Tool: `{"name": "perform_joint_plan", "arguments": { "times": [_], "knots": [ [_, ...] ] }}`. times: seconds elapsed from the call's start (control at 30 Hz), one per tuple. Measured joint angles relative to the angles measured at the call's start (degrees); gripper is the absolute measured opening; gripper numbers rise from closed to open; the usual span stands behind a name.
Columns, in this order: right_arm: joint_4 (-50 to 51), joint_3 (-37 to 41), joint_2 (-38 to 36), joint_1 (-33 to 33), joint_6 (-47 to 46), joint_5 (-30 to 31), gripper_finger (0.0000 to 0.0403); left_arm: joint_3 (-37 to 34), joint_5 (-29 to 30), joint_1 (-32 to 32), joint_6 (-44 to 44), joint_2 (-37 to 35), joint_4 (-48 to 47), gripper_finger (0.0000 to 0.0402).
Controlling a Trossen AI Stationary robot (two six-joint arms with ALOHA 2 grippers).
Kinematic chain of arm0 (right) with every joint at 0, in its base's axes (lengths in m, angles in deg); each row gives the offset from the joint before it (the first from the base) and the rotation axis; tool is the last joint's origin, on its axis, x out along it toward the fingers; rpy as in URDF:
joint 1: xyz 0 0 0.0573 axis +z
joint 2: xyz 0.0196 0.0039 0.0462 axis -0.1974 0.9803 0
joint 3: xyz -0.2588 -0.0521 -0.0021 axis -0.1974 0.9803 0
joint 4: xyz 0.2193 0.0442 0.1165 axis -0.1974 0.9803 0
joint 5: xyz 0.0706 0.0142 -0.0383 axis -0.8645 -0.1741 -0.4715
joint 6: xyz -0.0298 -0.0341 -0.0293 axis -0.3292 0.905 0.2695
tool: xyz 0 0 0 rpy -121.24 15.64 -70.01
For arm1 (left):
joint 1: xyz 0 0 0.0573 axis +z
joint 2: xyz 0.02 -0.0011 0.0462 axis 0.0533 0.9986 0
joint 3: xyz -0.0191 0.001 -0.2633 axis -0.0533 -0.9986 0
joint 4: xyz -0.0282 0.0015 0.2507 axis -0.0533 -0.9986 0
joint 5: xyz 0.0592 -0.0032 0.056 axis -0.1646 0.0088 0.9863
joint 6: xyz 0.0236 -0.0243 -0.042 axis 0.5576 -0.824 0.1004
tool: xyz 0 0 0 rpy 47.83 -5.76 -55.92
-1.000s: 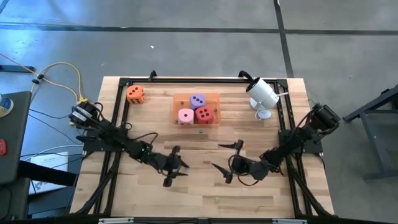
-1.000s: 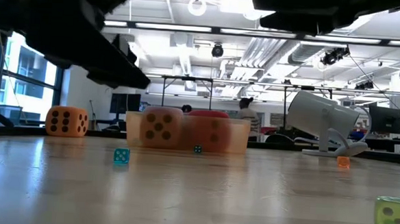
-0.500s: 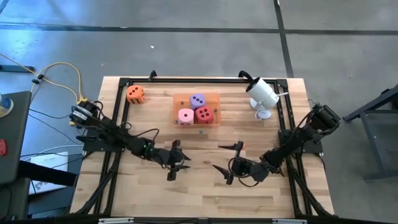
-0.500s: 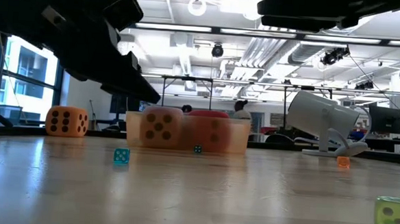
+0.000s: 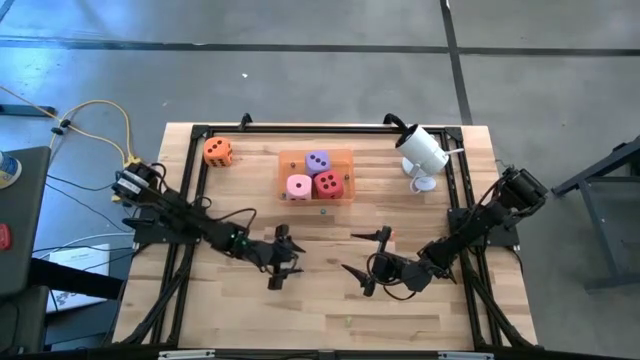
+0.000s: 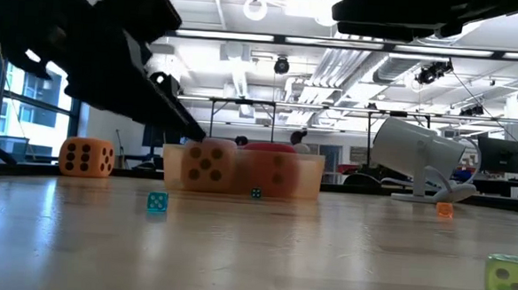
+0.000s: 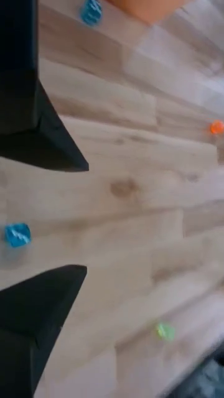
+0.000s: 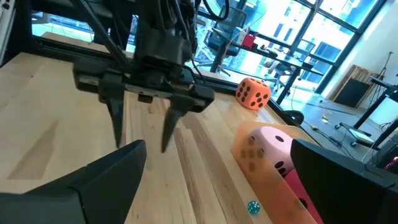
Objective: Pick & Place Dice
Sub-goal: Put the small light blue dice in the orange bin
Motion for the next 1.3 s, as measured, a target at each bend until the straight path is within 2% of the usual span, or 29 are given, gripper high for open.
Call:
{"name": "perform_joint_plan", "arguments": {
  "times": [0.17, 0.33, 0.57, 0.73, 0.87, 1.03, 1.3],
  "knots": [
    [0.00, 0.00, 0.00, 0.00, 0.01, 0.00, 0.0393, 0.00, -1.92, 2.18, 1.98, 0.00, -1.98, 0.0279],
    [0.00, 0.00, 0.00, 0.00, 0.02, -0.01, 0.0393, 0.00, -6.07, 3.47, 4.39, 0.02, -1.38, 0.0280],
    [0.00, 0.00, 0.00, 0.00, 0.02, -0.03, 0.0393, -0.51, -6.46, 3.99, 3.06, 0.02, -6.62, 0.0280],
    [0.00, 0.00, 0.00, 0.00, 0.02, -0.03, 0.0393, -0.70, -7.19, 3.69, 5.68, 0.02, -5.57, 0.0280],
    [0.00, 0.00, 0.00, 0.00, 0.02, -0.03, 0.0393, -0.72, -9.62, 3.48, 4.53, 0.02, -5.74, 0.0280],
    [0.03, 0.00, 0.00, 0.00, 0.02, -0.03, 0.0393, -0.72, -9.64, 2.66, -1.09, 0.02, -5.90, 0.0280],
    [0.03, 0.00, 0.00, 0.00, 0.02, -0.05, 0.0393, -0.72, -7.15, 1.64, -1.48, 0.98, -6.49, 0.0280]
  ]
}}
